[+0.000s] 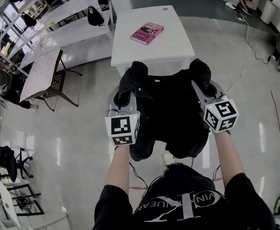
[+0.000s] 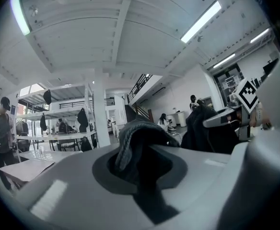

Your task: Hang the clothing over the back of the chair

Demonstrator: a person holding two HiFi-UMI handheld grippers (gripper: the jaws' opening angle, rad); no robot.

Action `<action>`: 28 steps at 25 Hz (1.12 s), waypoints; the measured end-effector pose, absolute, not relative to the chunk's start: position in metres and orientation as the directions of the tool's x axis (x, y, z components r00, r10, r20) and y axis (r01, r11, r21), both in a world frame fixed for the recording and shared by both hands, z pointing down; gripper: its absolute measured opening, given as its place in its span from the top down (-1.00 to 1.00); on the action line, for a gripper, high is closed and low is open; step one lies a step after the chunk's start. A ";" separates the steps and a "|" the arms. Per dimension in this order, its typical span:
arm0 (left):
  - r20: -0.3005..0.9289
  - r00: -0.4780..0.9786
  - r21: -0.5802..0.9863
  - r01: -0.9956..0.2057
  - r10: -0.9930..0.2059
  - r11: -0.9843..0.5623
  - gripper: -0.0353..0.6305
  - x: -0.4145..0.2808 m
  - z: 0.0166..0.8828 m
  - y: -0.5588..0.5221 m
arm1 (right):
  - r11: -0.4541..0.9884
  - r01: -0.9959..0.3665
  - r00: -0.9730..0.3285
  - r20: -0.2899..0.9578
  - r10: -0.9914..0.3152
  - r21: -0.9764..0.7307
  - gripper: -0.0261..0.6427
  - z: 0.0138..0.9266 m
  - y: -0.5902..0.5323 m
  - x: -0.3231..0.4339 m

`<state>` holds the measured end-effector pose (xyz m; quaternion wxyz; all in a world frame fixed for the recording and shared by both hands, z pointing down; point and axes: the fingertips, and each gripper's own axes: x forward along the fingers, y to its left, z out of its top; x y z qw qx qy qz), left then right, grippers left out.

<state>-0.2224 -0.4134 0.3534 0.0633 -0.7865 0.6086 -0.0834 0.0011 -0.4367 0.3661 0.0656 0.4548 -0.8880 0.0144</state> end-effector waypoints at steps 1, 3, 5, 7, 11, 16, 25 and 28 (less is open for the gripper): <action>0.078 0.249 -0.209 -0.943 -0.965 -0.260 0.71 -0.221 0.363 -0.416 | 0.588 -0.808 -0.576 0.163 -0.801 0.038 0.63 0.378 -0.440 0.000; 0.126 0.251 -0.223 -0.936 -0.960 -0.274 0.71 -0.217 0.384 -0.417 | 0.597 -0.802 -0.575 0.220 -0.788 0.039 0.63 0.401 -0.443 -0.003; 0.158 0.244 -0.236 -0.932 -0.957 -0.276 0.71 -0.214 0.402 -0.418 | 0.606 -0.794 -0.574 0.261 -0.776 0.054 0.63 0.419 -0.444 -0.006; 0.185 0.234 -0.249 -0.928 -0.954 -0.276 0.70 -0.211 0.416 -0.421 | 0.616 -0.783 -0.570 0.301 -0.765 0.082 0.63 0.436 -0.447 -0.008; 0.273 0.232 -0.258 -0.918 -0.934 -0.303 0.70 -0.207 0.438 -0.432 | 0.638 -0.764 -0.555 0.408 -0.725 0.094 0.63 0.468 -0.454 -0.012; 0.321 0.240 -0.249 -0.912 -0.916 -0.326 0.67 -0.204 0.454 -0.434 | 0.661 -0.742 -0.532 0.500 -0.684 0.114 0.63 0.494 -0.456 -0.015; 0.386 0.238 -0.218 -0.915 -0.891 -0.339 0.52 -0.200 0.471 -0.431 | 0.740 -0.602 -0.418 0.672 -0.611 0.299 0.49 0.527 -0.443 -0.020; 0.413 0.247 -0.203 -0.913 -0.877 -0.353 0.48 -0.202 0.477 -0.434 | 0.755 -0.593 -0.401 0.711 -0.578 0.280 0.42 0.539 -0.443 -0.020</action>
